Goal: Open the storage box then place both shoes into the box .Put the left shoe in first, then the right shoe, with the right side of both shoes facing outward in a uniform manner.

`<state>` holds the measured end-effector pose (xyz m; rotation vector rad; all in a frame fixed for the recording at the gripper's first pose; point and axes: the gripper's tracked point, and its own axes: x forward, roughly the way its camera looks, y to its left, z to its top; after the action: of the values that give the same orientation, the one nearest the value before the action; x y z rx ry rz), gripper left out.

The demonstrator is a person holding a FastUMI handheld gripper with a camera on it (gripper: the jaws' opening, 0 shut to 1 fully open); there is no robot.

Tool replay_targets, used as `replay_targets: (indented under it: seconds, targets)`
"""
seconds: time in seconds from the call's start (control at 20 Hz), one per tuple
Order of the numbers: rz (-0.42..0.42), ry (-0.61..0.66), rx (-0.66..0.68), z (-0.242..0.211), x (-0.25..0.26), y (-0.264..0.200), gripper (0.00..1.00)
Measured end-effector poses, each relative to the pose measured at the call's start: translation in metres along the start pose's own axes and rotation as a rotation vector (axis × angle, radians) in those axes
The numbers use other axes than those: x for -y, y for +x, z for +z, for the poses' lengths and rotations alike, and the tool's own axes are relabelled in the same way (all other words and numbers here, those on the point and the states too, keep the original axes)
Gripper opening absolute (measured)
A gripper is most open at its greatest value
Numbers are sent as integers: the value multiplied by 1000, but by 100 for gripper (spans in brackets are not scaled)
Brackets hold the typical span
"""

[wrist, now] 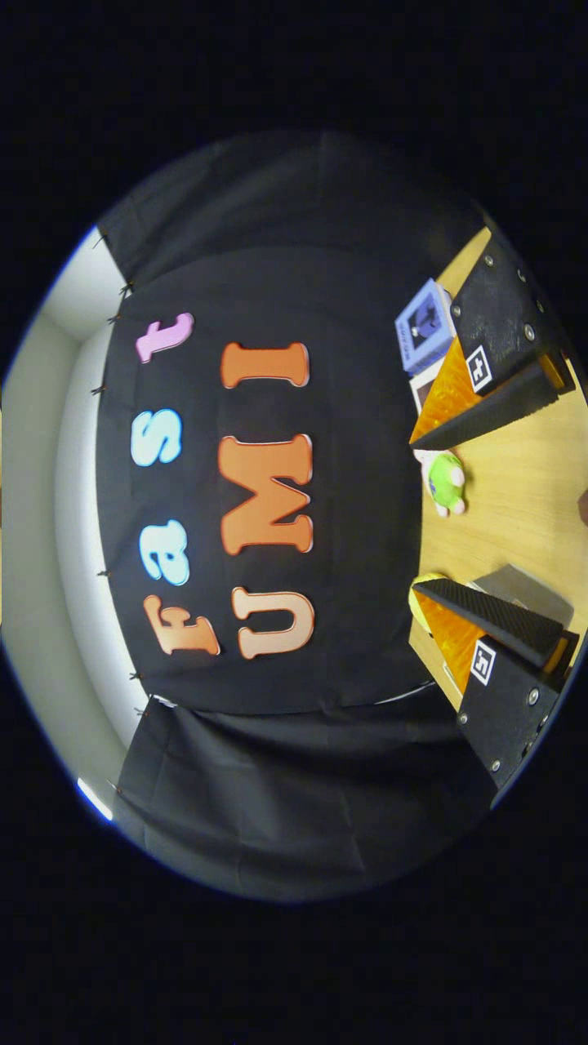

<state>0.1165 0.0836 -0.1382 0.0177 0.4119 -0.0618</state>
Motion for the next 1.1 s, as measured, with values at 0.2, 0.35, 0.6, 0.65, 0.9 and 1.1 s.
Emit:
replay_targets:
  seconds: [0.2,0.35,0.6,0.65,0.9,1.1]
  targets:
    - [-11,-128,120,27,20,-30,97]
    - [23,-136,188,46,27,-52,98]
    - [2,-98,271,71,61,-73,99]
    - [-1,-92,269,71,66,-76,99]
    - [5,-107,307,81,79,-89,99]
    - [-34,-94,331,82,85,-88,98]
